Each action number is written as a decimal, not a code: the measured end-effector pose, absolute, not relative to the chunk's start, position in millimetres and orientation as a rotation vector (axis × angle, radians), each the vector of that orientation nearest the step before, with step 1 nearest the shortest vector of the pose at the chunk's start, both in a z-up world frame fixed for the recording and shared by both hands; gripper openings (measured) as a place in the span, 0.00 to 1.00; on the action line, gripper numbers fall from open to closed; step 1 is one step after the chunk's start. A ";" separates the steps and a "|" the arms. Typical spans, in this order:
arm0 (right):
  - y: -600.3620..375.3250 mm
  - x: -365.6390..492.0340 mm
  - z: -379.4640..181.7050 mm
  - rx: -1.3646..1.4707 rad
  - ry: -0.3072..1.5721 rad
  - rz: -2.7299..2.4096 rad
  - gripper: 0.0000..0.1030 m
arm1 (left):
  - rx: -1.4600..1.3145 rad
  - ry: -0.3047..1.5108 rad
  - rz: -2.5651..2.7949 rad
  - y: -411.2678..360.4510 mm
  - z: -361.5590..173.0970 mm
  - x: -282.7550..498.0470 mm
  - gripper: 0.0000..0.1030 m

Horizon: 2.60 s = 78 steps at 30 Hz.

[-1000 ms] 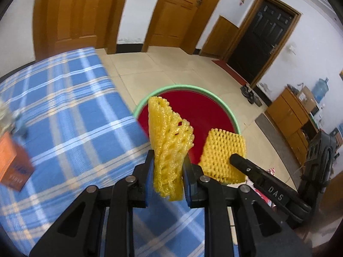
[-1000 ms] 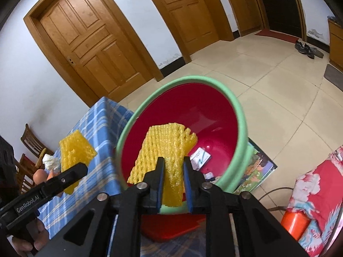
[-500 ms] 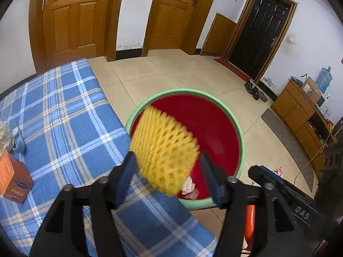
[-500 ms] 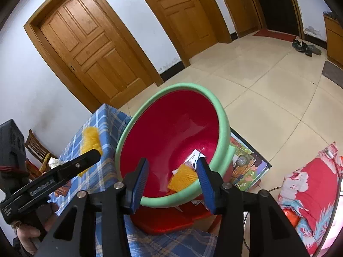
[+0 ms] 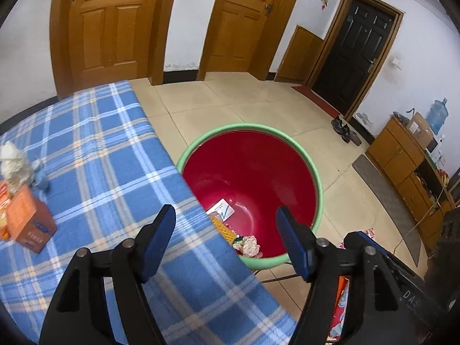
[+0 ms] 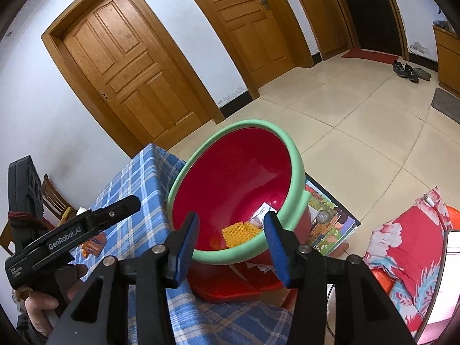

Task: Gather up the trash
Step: 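Open both tools to drop the foam nets into the bucket, then move both open tools back over the table toward the orange box and snack packet, then grasp the orange box with the right tool while the left tool approaches the snack packet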

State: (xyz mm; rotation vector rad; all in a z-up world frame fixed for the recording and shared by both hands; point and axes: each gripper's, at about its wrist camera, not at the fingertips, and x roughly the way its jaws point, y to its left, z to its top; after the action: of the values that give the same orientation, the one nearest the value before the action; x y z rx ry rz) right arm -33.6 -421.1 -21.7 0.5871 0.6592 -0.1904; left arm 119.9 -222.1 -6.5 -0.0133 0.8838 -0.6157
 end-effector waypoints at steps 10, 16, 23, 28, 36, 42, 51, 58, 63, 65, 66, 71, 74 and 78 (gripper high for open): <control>-384.4 -46.8 -4.2 0.564 0.631 -0.099 0.50 | -0.056 0.841 -0.489 -163.8 13.7 92.2 0.70; -364.0 -56.5 -3.8 0.556 0.632 -0.071 0.53 | -0.060 0.852 -0.400 -127.0 24.0 77.2 0.70; -339.7 -63.3 7.0 0.502 0.620 -0.018 0.55 | -0.065 0.840 -0.332 -91.0 31.5 67.2 0.70; -322.1 -66.1 16.0 0.468 0.615 -0.008 0.55 | -0.101 0.847 -0.311 -70.3 30.7 65.8 0.70; -287.2 -42.2 22.2 0.395 0.637 0.059 0.62 | -0.132 0.809 -0.228 -24.3 33.7 71.2 0.70; -261.9 -14.0 25.9 0.364 0.657 0.097 0.73 | -0.147 0.807 -0.158 11.8 27.4 85.3 0.70; -208.5 47.6 13.7 0.287 0.721 0.187 0.85 | -0.179 0.794 -0.055 55.4 13.4 108.8 0.70; -181.5 91.1 -3.5 0.276 0.777 0.201 0.85 | -0.193 0.785 -0.010 73.8 -0.9 130.7 0.70; -165.2 113.5 -14.3 0.229 0.819 0.205 0.86 | -0.236 0.810 -0.009 85.0 -21.3 146.3 0.70; -158.3 120.2 -18.8 0.198 0.827 0.191 0.86 | -0.239 0.808 -0.006 87.9 -27.6 148.4 0.70; -155.5 122.4 -20.0 0.189 0.830 0.190 0.86 | -0.238 0.799 -0.004 88.7 -29.8 147.9 0.70; -145.0 129.8 -26.7 0.167 0.823 0.192 0.86 | -0.231 0.762 0.021 93.4 -38.2 148.3 0.70; -138.3 136.5 -30.0 0.157 0.825 0.186 0.86 | -0.221 0.748 0.018 94.4 -40.0 146.9 0.70; -130.9 146.7 -32.2 0.147 0.829 0.184 0.86 | -0.243 0.760 -0.002 99.3 -42.4 147.4 0.70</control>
State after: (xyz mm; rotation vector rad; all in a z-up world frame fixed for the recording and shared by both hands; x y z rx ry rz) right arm 146.7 -130.9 -32.2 0.1468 0.8294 0.1835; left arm 147.4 99.3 -42.4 -0.2430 0.7599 -0.0015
